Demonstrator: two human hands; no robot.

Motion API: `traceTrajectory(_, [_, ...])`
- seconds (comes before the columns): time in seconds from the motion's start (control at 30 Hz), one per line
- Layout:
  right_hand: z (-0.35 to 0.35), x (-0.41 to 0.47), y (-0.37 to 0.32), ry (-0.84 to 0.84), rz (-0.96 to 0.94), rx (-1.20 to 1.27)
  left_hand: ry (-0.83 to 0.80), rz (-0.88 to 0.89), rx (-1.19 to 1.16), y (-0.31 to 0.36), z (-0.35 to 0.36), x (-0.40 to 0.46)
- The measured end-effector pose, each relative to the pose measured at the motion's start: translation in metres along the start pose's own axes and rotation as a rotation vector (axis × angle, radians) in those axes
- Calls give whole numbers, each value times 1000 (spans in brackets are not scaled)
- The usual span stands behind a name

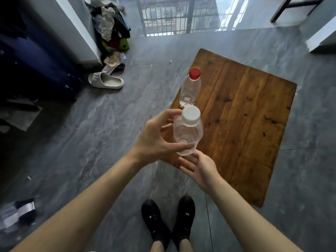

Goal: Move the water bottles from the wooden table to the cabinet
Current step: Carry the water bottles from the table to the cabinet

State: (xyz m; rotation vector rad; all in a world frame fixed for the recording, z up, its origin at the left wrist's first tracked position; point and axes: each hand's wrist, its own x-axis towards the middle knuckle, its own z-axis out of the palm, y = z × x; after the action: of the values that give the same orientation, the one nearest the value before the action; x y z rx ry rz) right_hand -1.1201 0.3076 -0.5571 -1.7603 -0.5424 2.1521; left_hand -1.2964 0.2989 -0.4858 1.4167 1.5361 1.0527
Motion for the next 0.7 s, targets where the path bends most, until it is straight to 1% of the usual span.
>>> traceTrajectory(0.03, [-1,-8,-9,-35,21,158,5,19,-6,15,-4,5])
traceTrajectory(0.07, [-2,-18,-20,-72,24,265,3,39,-6,32,-8,11])
traceTrajectory(0.13, [-5,-40,-42,-151,9,364,-14,89,1,68,-15,23])
traceTrajectory(0.23, [-6,-82,-78,-225,10,409,-21,146,-9,128,-25,37])
traceTrajectory(0.33, [-14,-133,-108,-257,-1,447,-51,152,-26,189,-29,42])
traceTrajectory(0.47, [-43,-211,-143,-293,-62,479,-112,216,-46,275,-22,49])
traceTrajectory(0.57, [-72,-267,-164,-290,-109,542,-152,270,-92,335,-8,55])
traceTrajectory(0.67, [-105,-324,-179,-297,-187,591,-193,342,-139,389,14,56])
traceTrajectory(0.7, [-109,-333,-183,-301,-186,593,-192,349,-159,399,16,57])
